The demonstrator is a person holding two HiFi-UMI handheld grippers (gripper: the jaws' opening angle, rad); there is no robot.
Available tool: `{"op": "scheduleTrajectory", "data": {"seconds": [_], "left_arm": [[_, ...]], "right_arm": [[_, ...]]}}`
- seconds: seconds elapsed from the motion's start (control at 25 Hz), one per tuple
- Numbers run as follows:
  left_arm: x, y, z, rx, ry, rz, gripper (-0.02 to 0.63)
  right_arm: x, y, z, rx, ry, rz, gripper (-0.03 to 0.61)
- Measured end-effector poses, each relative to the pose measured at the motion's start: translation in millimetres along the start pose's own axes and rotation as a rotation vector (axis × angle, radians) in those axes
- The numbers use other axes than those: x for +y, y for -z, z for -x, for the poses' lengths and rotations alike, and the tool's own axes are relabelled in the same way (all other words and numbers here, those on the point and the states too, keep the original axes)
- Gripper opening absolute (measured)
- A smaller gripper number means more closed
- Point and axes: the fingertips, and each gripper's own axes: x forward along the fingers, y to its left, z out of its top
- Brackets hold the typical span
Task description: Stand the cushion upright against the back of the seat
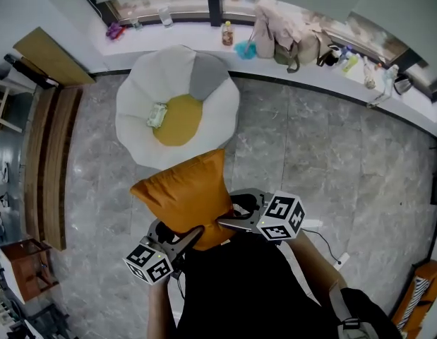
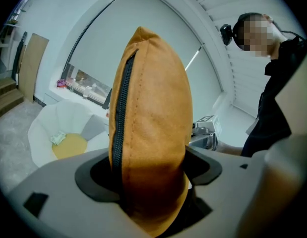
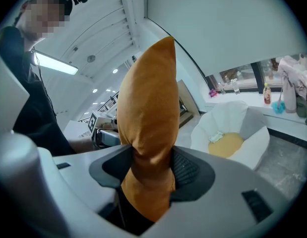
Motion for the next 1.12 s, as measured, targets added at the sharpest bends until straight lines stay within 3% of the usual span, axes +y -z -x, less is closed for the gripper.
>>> {"op": "scheduleTrajectory", "data": {"seconds": [0.28, 0.52, 0.88, 1.12], "left_arm": [[5, 2, -15, 0.012, -0.007, 0.021, 0.387], [32, -18, -31, -0.002, 0.027, 0.022, 0.387], [70, -104, -92, 0.009, 0.205, -0.065, 0.387], [111, -161, -108, 0.012, 0.25, -0.121, 0.387]], "right_arm": [[-15, 2, 3, 0.054, -0.014, -0.014, 0.25], [-40, -19, -9, 0.052, 0.03, 0.005, 0.249], [-103, -98, -1, 0.007, 0.21, 0.031, 0.244], [-137, -153, -23, -0.016, 0.266, 0.046, 0.243]]}}
